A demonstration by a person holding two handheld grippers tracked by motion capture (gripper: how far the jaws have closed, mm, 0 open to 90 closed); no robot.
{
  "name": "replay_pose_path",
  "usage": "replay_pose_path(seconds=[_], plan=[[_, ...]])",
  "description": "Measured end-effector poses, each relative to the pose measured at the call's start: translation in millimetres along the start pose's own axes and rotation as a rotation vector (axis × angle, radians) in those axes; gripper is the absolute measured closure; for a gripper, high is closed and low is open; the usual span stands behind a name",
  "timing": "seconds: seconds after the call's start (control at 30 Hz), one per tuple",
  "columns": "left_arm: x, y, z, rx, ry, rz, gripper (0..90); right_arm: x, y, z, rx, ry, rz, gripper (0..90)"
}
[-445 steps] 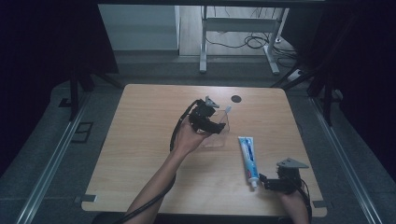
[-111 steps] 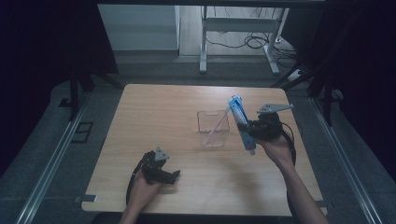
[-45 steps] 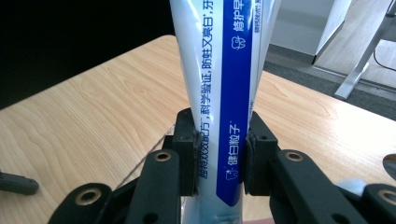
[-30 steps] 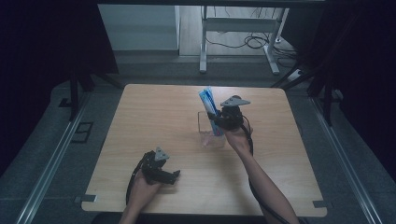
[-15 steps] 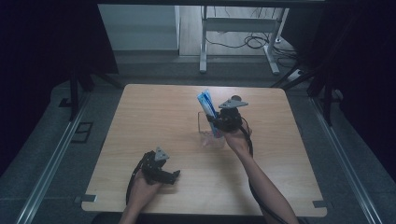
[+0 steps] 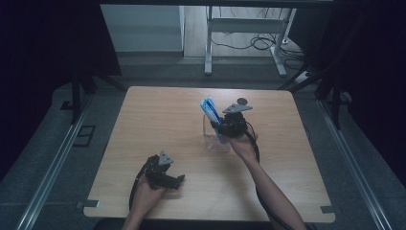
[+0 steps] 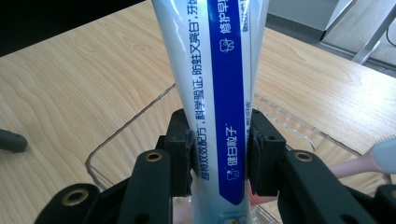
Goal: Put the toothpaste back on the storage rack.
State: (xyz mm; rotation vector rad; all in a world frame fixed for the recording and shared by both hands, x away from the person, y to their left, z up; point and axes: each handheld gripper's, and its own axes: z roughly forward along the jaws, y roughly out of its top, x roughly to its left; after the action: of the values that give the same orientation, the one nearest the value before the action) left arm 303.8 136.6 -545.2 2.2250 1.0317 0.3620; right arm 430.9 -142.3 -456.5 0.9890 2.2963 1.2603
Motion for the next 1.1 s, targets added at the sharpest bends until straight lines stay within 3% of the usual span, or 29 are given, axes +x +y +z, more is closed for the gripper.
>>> replay_pose_path(seconds=[0.23, 0.4, 0.67, 1.1], plan=[[0.0, 0.0, -0.1, 0.001, 0.000, 0.000, 0.2, -1.0, -0.4, 2.1, 0.022, 0.016, 0.015, 63.6], [0.0, 0.0, -0.1, 0.001, 0.000, 0.000, 0.2, 0.9, -0.9, 3.3, 0.039, 0.017, 0.000, 61.8], [0.0, 0.0, -0.1, 0.001, 0.000, 0.000, 0.2, 3.2, -0.3, 3.9, 0.057, 0.026, -0.011, 52.8], [-0.3, 0.0, -0.1, 0.000, -0.001, -0.001, 0.5, -0.8, 2.6, -4.8, 0.027, 0.034, 0.013, 45.2]])
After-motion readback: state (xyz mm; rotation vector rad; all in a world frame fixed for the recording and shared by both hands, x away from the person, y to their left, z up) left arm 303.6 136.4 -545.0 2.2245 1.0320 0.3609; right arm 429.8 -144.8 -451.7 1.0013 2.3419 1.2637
